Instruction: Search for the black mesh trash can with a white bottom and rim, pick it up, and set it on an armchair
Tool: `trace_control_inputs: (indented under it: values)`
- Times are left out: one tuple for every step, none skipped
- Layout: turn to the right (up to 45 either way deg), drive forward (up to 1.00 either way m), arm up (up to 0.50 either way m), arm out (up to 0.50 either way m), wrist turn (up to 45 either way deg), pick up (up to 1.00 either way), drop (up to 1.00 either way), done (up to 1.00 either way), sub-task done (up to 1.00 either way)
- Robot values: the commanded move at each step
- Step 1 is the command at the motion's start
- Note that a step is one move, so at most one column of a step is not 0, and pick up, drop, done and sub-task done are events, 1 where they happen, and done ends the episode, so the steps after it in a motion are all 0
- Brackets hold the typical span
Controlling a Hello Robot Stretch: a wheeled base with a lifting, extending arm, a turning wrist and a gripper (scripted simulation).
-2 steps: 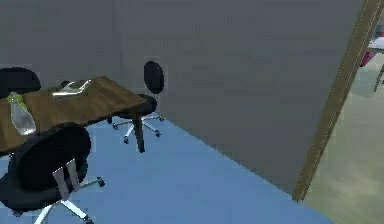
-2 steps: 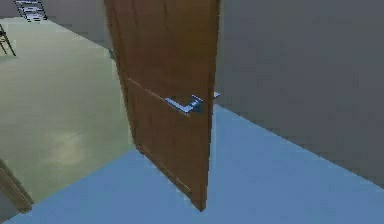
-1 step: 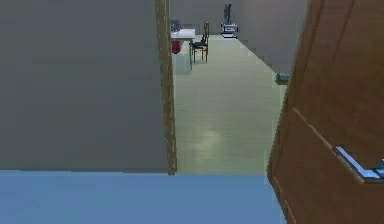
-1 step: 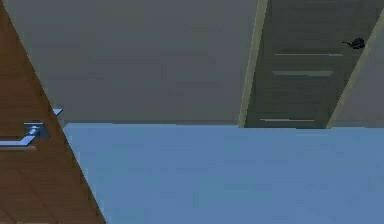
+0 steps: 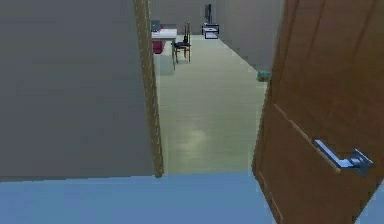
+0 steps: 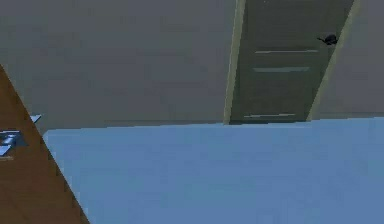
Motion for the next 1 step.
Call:
trace_control_inputs:
  values:
    - [3.0, 0.0, 0.0, 0.0, 0.0, 0.0, 0.0, 0.0, 0.0]
